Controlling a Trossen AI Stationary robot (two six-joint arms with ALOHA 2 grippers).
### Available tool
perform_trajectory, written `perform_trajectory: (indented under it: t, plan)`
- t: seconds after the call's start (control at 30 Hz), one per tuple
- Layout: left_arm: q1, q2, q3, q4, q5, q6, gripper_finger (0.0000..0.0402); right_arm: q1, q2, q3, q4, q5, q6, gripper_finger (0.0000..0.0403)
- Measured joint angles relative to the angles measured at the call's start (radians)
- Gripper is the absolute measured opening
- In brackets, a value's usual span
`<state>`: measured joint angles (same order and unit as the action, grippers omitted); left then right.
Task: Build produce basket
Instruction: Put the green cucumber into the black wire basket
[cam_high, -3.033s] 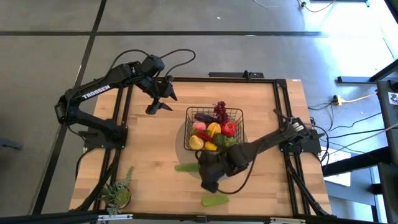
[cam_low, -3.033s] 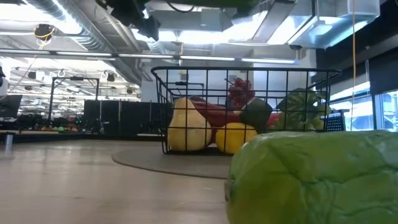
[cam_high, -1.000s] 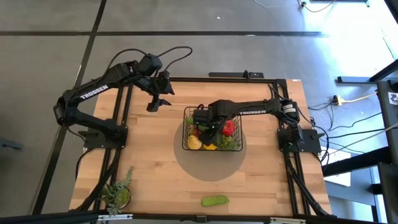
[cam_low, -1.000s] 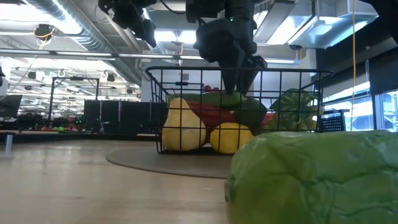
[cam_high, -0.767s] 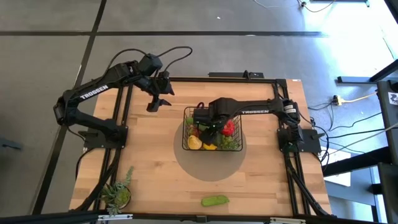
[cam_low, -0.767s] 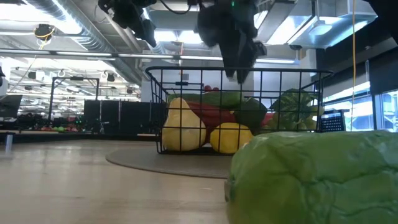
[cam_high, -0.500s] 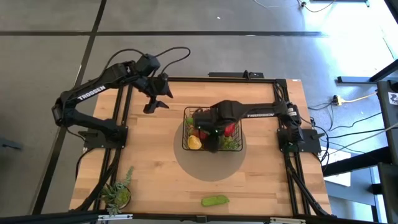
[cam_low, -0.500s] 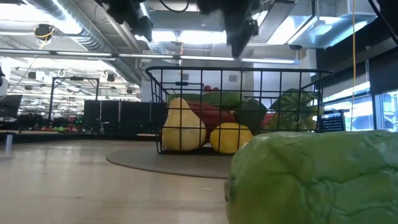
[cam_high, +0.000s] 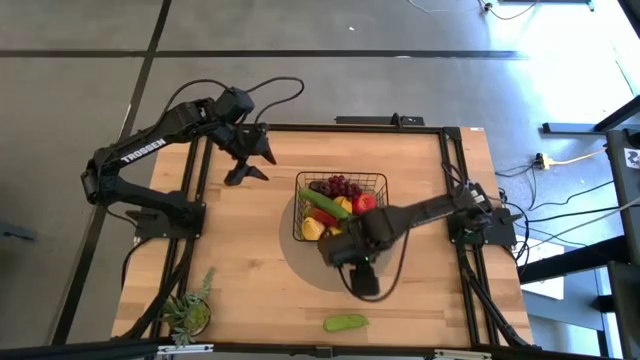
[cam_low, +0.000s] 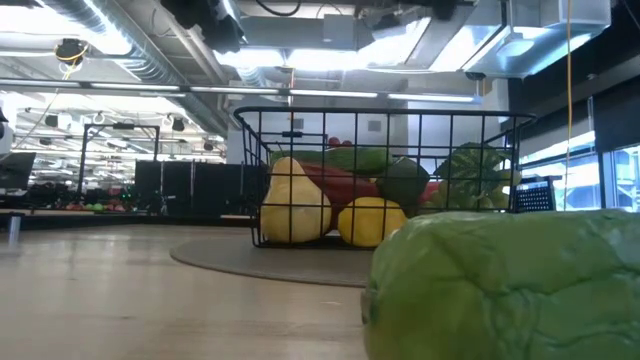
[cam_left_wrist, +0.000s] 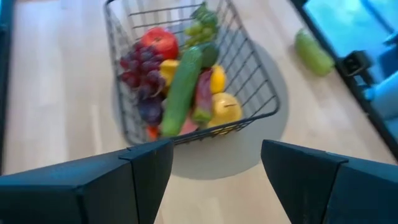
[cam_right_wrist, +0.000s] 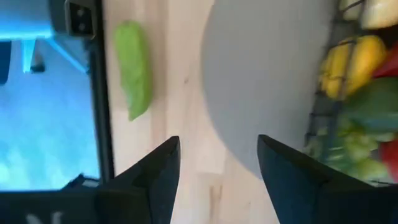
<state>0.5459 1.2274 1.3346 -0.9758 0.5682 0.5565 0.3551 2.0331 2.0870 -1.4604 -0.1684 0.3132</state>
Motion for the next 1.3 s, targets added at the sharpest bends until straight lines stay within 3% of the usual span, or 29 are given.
perform_trajectory:
  t: [0.13, 0.4, 0.83, 1.03, 1.3]
  plan:
    - [-0.025, 0.0, 0.0, -0.001, 0.055, -0.007, 0.0234, 0.051, 0.0, -0.04, 0.018, -0.047, 0.03, 0.0204]
    - [-0.112, 0.0, 0.0, 0.0, 0.054, -0.058, 0.0234, 0.135, -0.006, -0.108, 0.161, -0.105, 0.078, 0.0204]
    - [-0.287, 0.0, 0.0, 0.001, 0.055, -0.135, 0.0234, 0.216, -0.008, -0.151, 0.198, -0.06, 0.187, 0.0204]
    - [-0.328, 0.0, 0.0, 0.004, 0.048, -0.13, 0.0234, 0.221, -0.007, -0.227, 0.412, -0.067, 0.243, 0.0204]
    - [-0.334, 0.0, -0.001, -0.012, 0.05, -0.059, 0.0234, 0.225, -0.008, -0.347, 0.738, 0.043, 0.363, 0.0204]
